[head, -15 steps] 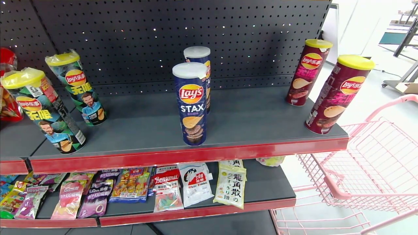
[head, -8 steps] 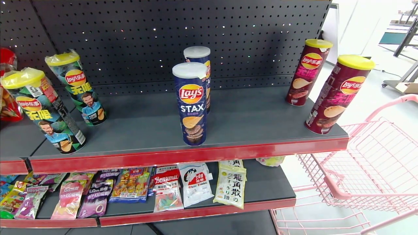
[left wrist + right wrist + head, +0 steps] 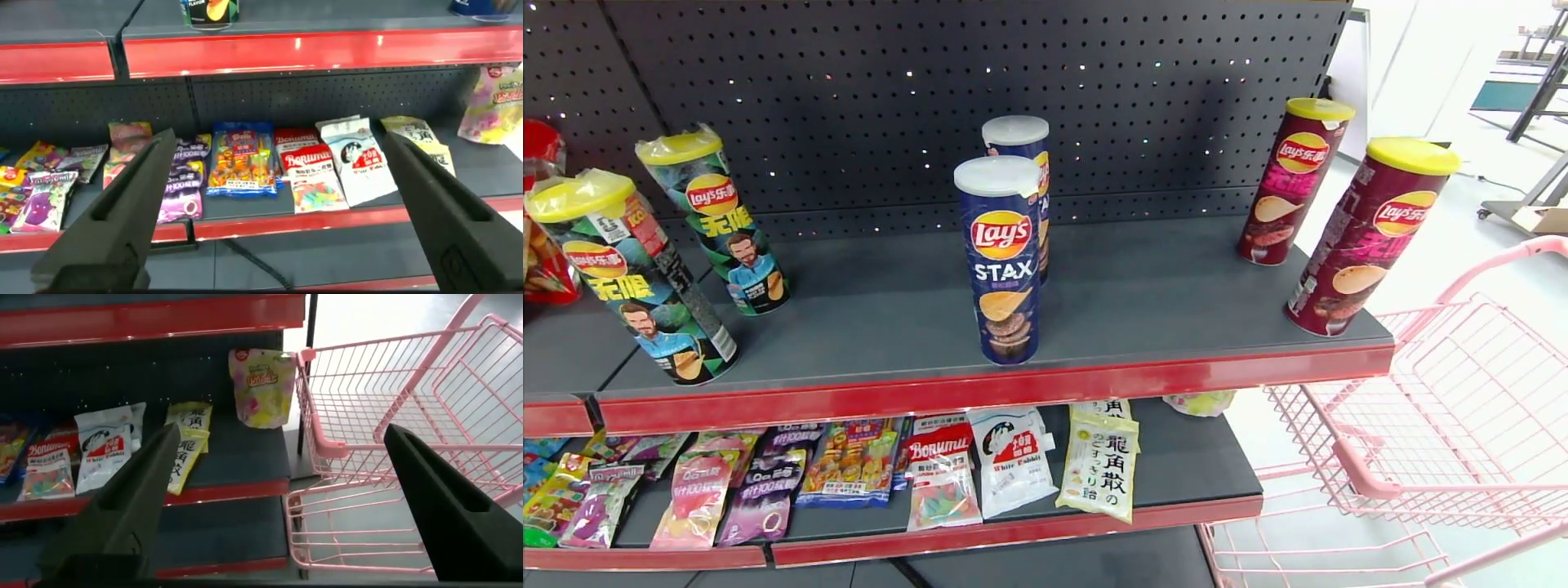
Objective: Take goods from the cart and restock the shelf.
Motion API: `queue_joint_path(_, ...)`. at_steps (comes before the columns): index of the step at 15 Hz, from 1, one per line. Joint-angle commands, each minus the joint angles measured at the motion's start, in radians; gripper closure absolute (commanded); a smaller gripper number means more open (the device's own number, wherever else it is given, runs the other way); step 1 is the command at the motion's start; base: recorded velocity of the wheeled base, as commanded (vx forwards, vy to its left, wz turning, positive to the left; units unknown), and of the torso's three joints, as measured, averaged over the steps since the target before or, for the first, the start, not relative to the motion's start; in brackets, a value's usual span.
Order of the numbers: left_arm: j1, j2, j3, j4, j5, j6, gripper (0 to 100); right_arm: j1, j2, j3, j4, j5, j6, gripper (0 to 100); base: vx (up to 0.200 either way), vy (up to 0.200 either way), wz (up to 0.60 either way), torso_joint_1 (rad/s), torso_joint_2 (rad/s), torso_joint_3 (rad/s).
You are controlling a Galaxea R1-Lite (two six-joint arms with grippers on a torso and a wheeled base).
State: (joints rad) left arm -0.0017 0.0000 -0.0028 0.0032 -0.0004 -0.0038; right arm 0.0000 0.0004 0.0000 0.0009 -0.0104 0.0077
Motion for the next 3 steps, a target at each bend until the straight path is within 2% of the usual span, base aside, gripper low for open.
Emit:
queue_joint_path(1, 0.000, 0.000, 0.001, 0.000, 0.002, 0.001, 0, 0.000, 0.001, 0.000, 0.001, 0.000, -0.002, 0, 0.000, 0.000, 0.00, 0.000, 0.00, 0.000)
queue_joint_path(3, 0.000, 0.000, 0.000, 0.000, 0.002, 0.001, 0, 0.000, 0.000, 0.000, 0.001, 0.000, -0.002, 0, 0.000, 0.000, 0.00, 0.000, 0.00, 0.000)
